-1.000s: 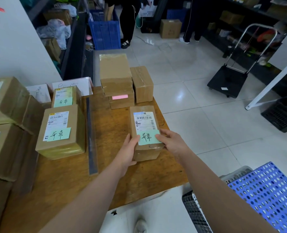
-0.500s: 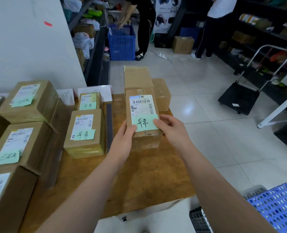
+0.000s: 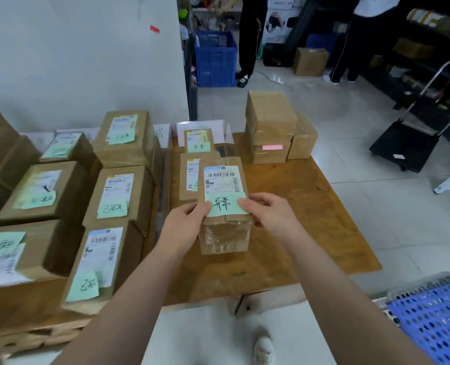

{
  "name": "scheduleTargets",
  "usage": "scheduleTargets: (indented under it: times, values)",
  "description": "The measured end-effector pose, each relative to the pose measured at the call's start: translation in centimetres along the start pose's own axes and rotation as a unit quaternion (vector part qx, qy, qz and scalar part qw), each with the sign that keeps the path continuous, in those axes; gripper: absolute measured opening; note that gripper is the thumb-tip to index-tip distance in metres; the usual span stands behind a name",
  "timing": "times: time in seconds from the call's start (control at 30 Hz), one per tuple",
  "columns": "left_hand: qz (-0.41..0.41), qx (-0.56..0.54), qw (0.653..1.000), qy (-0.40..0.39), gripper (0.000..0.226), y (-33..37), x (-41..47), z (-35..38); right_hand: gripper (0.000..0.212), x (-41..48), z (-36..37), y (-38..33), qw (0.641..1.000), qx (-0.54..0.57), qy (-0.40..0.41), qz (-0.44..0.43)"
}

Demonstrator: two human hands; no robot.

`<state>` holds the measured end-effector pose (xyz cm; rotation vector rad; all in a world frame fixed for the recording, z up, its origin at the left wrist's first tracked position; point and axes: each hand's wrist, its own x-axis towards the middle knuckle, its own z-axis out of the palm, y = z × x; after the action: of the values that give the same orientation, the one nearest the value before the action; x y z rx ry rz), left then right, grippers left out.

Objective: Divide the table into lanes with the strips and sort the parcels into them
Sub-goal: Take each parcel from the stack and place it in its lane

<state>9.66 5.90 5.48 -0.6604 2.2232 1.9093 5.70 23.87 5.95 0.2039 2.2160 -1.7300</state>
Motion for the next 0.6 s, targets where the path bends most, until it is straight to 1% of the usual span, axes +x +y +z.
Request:
scheduleTargets:
  times: [0.1, 0.2, 0.3, 0.33, 0.4, 0.5, 0.6]
  values:
    - [-0.035, 0.015, 0.999, -0.024, 0.028, -2.6, 0.0, -1.4, 0.036, -0.6, 2.1, 2.2, 0.999, 0.005, -0.008, 0.040]
    - [-0.074, 0.022, 0.996, -0.042, 0.028, -4.9, 0.2, -1.8, 0.013, -0.8, 3.4, 4.1, 0.997, -0.009, -0.018, 0.073]
    - [-0.102, 0.021, 0.993, -0.054, 0.025, -6.7, 0.8, -1.6, 0.009, -0.2, 4.2, 5.7, 0.995, -0.011, -0.020, 0.094]
    - [-0.109, 0.022, 0.992, -0.056, 0.024, -7.1, 1.0, -1.4, 0.014, 0.0, 4.4, 6.1, 0.995, -0.012, -0.021, 0.098]
    - [-0.120, 0.026, 0.991, -0.061, 0.027, -7.8, 1.4, -1.3, 0.031, 0.3, 4.9, 6.9, 0.994, -0.019, -0.020, 0.105]
    - [-0.131, 0.035, 0.989, -0.065, 0.037, -8.6, 2.1, -0.9, 0.036, 0.8, 5.4, 7.5, 0.994, -0.024, -0.012, 0.108]
    - [-0.125, 0.051, 0.989, -0.058, 0.038, -9.2, 2.4, -0.6, 0.044, 1.1, 5.9, 8.1, 0.994, -0.026, -0.010, 0.108]
